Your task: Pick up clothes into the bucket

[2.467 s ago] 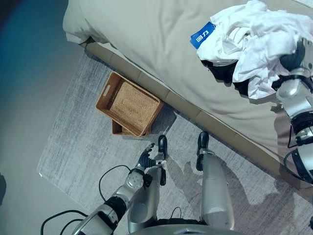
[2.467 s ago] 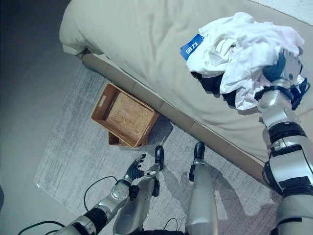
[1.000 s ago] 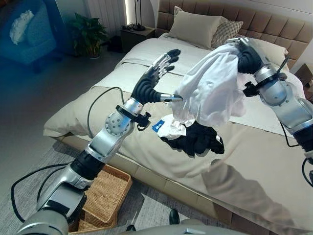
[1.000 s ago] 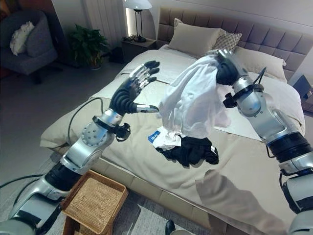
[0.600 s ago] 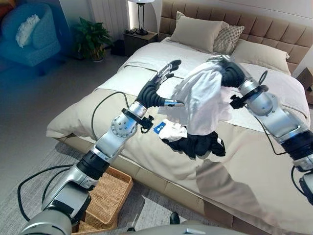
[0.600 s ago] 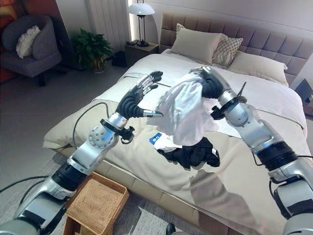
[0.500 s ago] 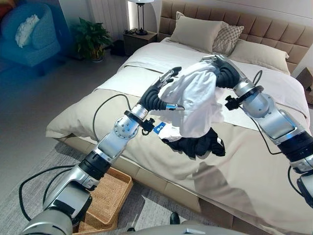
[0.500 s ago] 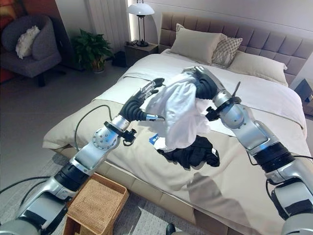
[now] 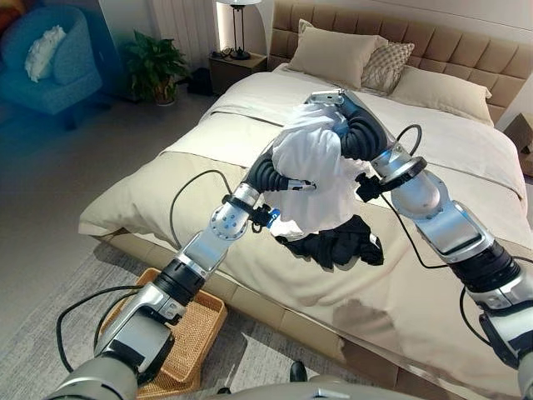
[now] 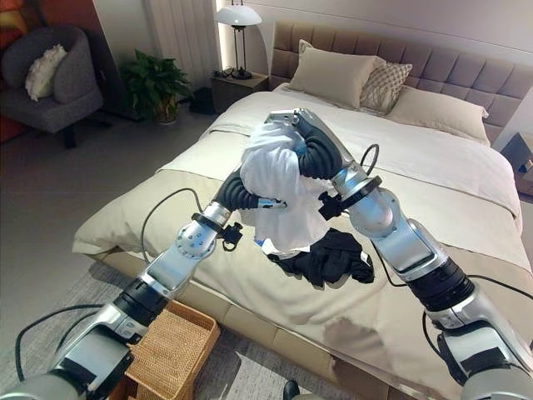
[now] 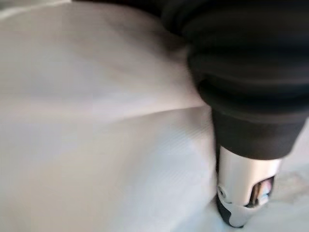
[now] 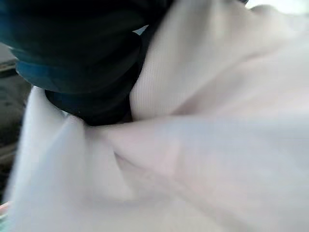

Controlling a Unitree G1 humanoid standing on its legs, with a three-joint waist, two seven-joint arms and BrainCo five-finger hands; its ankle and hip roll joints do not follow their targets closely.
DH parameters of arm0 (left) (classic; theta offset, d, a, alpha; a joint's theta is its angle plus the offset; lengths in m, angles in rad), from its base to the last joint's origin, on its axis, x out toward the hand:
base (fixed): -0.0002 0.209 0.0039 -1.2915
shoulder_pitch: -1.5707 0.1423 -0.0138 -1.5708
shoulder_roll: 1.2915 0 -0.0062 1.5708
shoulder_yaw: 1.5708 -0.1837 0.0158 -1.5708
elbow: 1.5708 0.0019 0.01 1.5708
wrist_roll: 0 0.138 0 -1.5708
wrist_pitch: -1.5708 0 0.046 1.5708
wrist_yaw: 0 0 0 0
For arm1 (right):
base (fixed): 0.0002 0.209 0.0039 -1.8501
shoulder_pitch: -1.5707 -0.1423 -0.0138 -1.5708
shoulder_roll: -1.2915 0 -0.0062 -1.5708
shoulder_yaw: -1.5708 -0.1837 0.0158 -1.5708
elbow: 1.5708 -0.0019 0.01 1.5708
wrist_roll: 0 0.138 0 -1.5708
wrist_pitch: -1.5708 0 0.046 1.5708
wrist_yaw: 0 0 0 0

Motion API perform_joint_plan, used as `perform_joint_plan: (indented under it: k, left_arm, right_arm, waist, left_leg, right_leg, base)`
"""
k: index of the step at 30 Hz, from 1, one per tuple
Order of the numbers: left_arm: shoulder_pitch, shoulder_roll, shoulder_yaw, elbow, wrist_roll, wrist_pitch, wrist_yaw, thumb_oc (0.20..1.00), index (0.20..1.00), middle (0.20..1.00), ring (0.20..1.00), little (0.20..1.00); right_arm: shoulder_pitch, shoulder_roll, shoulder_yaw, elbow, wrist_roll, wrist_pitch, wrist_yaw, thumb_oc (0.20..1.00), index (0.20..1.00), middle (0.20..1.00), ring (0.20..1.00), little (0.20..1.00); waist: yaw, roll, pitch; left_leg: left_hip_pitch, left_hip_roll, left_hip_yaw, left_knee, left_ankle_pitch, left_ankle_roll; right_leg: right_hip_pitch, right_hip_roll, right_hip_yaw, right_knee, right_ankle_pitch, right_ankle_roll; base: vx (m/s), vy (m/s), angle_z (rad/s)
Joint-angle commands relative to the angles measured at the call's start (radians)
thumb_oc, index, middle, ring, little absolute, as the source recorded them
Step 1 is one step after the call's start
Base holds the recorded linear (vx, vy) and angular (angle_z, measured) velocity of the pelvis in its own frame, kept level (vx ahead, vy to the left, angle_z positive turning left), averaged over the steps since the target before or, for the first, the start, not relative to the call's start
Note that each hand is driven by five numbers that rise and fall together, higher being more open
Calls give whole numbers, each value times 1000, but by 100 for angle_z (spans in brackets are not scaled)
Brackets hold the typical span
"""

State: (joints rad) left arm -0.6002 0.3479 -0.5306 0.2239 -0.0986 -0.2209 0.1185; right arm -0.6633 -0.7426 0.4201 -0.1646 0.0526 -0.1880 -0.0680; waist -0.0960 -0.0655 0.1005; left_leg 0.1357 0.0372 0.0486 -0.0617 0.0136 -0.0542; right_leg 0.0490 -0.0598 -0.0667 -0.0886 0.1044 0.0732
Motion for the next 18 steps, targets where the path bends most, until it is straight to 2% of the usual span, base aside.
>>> perform_joint_plan:
  k: [1,2,3,4,5,7,8,9,10,13,14,16,18]
  left_arm:
    - [-91,-53,-69,85,-118,-5,-41,1000,1000,1000,1000,1000]
    - [-87,-60,-72,81,-159,-4,-49,1000,1000,1000,1000,1000]
    - [-83,-69,-76,78,-219,-5,-64,420,420,420,420,420]
    - [-83,-75,-80,75,-273,-6,-71,200,200,200,200,200]
    - [-80,-79,-82,67,-330,-4,-81,200,200,200,200,200]
    - [-73,-76,-91,44,-429,-1,-114,200,200,200,200,200]
    - [-64,-71,-95,33,-485,2,-135,200,200,200,200,200]
    - [-52,-70,-94,24,-545,9,-157,200,200,200,200,200]
    - [-44,-69,-93,21,-567,8,-158,200,200,200,200,200]
    - [-8,-66,-79,-13,-690,26,-202,200,200,200,200,200]
    - [18,-42,-46,-40,-759,35,-233,200,200,200,200,200]
    - [39,-27,-38,-64,-773,28,-233,200,200,200,200,200]
    - [104,4,15,-114,-854,42,-271,200,200,200,200,200]
  right_arm:
    - [-87,58,-83,-139,139,-93,-6,200,200,200,200,200]
    - [-84,58,-80,-148,147,-92,-3,200,200,200,200,200]
    - [-87,54,-73,-152,155,-91,4,200,200,200,200,200]
    - [-90,50,-65,-155,160,-90,5,200,200,200,200,200]
    - [-91,48,-58,-158,166,-89,6,200,200,200,200,200]
    - [-94,46,-44,-154,180,-90,5,319,319,319,319,319]
    - [-95,46,-38,-152,184,-90,3,501,501,501,501,501]
    - [-95,44,-32,-150,185,-89,2,627,627,627,627,627]
    - [-92,45,-29,-146,184,-87,1,1000,1000,1000,1000,1000]
    - [-77,44,-24,-124,180,-84,0,1000,1000,1000,1000,1000]
    - [-64,34,-36,-113,175,-81,-3,1000,1000,1000,1000,1000]
    - [-52,28,-44,-112,170,-79,-4,1000,1000,1000,1000,1000]
    - [11,23,-85,-87,152,-71,-3,1000,1000,1000,1000,1000]
  waist:
    - [4,-32,-18]
    - [3,-32,-17]
    - [2,-33,-15]
    - [0,-32,-14]
    - [0,-33,-13]
    - [-2,-34,-11]
    - [-3,-35,-11]
    - [-4,-35,-12]
    - [-4,-33,-11]
    - [-4,-35,-12]
    - [0,-35,-12]
    - [1,-35,-12]
    - [9,-34,-9]
  left_leg:
    - [-75,-34,-43,111,-60,29]
    - [-78,-35,-44,112,-60,29]
    - [-80,-35,-44,114,-60,29]
    - [-81,-35,-45,115,-60,28]
    - [-82,-34,-45,115,-59,27]
    - [-84,-34,-45,114,-58,25]
    - [-83,-33,-44,113,-58,24]
    - [-81,-32,-43,112,-58,23]
    - [-72,-29,-43,109,-68,21]
    - [-69,-27,-45,105,-68,20]
    - [-69,-27,-46,104,-68,19]
    - [-70,-27,-48,104,-68,18]
    - [-69,-28,-52,103,-67,17]
  right_leg:
    - [5,-69,-36,110,-75,74]
    - [4,-69,-36,111,-75,73]
    - [3,-69,-36,112,-76,73]
    - [2,-69,-37,113,-76,73]
    - [2,-70,-37,113,-76,72]
    - [1,-69,-36,114,-77,72]
    - [0,-69,-34,113,-76,72]
    - [0,-69,-34,112,-76,72]
    - [7,-67,-34,111,-84,72]
    - [10,-65,-34,109,-87,70]
    - [11,-64,-35,108,-88,69]
    - [12,-65,-37,108,-89,68]
    - [15,-65,-45,106,-90,68]
  base:
    - [0,0,0]
    - [0,0,0]
    - [0,0,0]
    - [0,0,0]
    - [0,0,0]
    - [0,0,0]
    - [0,0,0]
    - [53,-9,-1]
    - [52,-10,-1]
    - [17,-3,0]
    - [0,0,0]
    - [0,0,0]
    - [16,-6,0]
